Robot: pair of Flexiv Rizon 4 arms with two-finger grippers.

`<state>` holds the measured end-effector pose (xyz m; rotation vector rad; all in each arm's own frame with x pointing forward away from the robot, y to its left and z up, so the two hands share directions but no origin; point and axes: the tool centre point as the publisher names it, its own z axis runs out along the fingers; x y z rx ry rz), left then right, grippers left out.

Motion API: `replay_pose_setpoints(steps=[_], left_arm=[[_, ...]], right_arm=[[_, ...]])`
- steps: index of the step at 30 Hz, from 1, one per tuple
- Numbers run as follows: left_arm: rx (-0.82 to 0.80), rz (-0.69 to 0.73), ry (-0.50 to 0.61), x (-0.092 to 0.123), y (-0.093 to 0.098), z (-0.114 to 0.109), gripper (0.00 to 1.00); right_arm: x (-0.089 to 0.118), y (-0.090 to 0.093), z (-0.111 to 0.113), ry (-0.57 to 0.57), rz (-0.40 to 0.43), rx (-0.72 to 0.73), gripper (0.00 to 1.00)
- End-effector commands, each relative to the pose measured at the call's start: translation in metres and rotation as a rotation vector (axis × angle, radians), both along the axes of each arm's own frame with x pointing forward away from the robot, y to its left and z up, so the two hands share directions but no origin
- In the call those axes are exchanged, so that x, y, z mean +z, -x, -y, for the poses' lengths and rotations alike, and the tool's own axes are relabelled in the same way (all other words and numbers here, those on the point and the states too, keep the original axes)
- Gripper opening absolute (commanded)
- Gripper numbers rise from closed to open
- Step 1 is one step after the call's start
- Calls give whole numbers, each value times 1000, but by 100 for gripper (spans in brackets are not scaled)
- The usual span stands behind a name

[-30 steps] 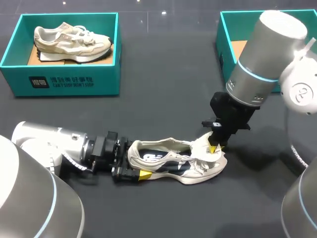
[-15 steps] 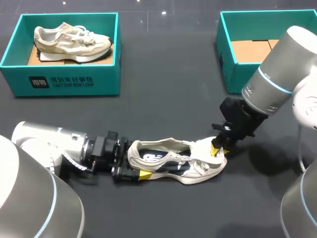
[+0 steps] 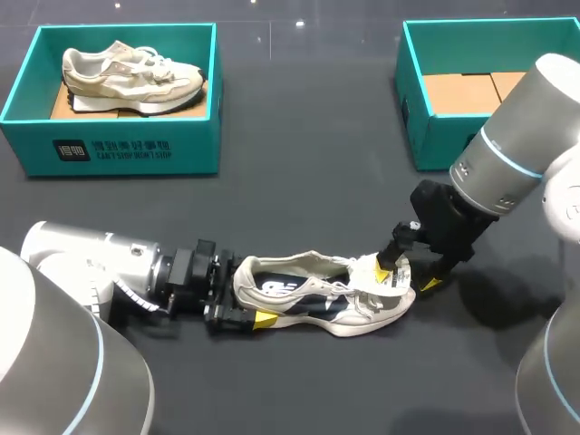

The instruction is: Take the shoe out of the shoebox, open the shoe tongue, remove and reinsert the insole, then place the shoe into the shoebox

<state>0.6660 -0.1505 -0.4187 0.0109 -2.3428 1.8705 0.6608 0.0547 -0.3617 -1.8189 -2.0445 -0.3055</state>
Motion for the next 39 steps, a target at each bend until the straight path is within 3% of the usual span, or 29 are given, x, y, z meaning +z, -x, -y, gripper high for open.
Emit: replay_pose_setpoints(steps=[1, 11, 19, 27, 30, 35, 36, 37, 38, 39], left_arm=[[2, 0, 1, -1, 0, 0, 0], [2, 0, 1, -1, 0, 0, 0], [2, 0, 1, -1, 0, 0, 0], [2, 0, 1, -1, 0, 0, 0], [2, 0, 1, -1, 0, 0, 0], [2, 0, 1, -1, 0, 0, 0], [2, 0, 1, -1, 0, 0, 0], [2, 0, 1, -1, 0, 0, 0], [2, 0, 1, -1, 0, 0, 0], [2, 0, 1, -1, 0, 0, 0]], right_arm=[[42, 12, 12, 99, 48, 5, 100], [108, 9, -1, 255, 178, 134, 100], [136, 5, -13, 334, 248, 256, 100], [170, -6, -44, 451, 284, 592, 100], [174, -11, -61, 468, 294, 730, 87], [173, -14, -84, 501, 280, 896, 75], [172, -14, -88, 514, 273, 923, 68], [171, -13, -90, 511, 274, 957, 47], [170, -12, -93, 511, 275, 976, 37], [169, -11, -96, 511, 277, 1003, 19]])
